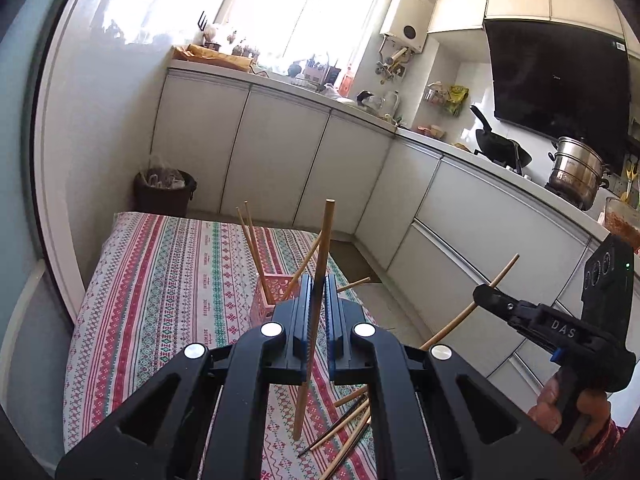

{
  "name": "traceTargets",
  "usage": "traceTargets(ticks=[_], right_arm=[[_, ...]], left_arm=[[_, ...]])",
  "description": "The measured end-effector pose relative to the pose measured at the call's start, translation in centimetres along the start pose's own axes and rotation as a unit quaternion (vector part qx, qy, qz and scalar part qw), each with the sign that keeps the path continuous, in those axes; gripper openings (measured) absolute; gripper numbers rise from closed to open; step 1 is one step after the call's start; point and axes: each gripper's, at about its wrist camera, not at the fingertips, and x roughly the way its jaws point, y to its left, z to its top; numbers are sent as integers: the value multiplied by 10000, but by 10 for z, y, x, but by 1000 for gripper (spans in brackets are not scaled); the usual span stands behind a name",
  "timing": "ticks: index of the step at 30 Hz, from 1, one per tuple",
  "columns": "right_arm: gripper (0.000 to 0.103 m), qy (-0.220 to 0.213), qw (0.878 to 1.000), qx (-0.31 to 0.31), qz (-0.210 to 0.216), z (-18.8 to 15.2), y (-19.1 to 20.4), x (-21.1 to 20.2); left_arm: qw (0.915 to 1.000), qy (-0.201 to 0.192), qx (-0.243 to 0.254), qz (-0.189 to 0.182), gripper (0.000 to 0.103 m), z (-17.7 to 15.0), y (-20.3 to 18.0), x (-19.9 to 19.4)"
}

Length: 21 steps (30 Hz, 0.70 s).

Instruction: Organize utensils

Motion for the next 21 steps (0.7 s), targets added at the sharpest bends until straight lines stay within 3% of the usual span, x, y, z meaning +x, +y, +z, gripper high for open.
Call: traceTargets(ticks=[13, 17, 21], right_arm=[[7, -863, 9952, 390, 234, 104, -12, 17], [7, -897, 9952, 360, 172, 118, -16, 38], [7, -908, 9953, 279, 182, 116, -18, 46]], left_arm=[[9971, -476, 534, 239, 5, 78, -25, 69], [9968, -515, 541, 278, 5, 89, -19, 88], [9955, -777, 468, 259, 5, 95, -10, 82]])
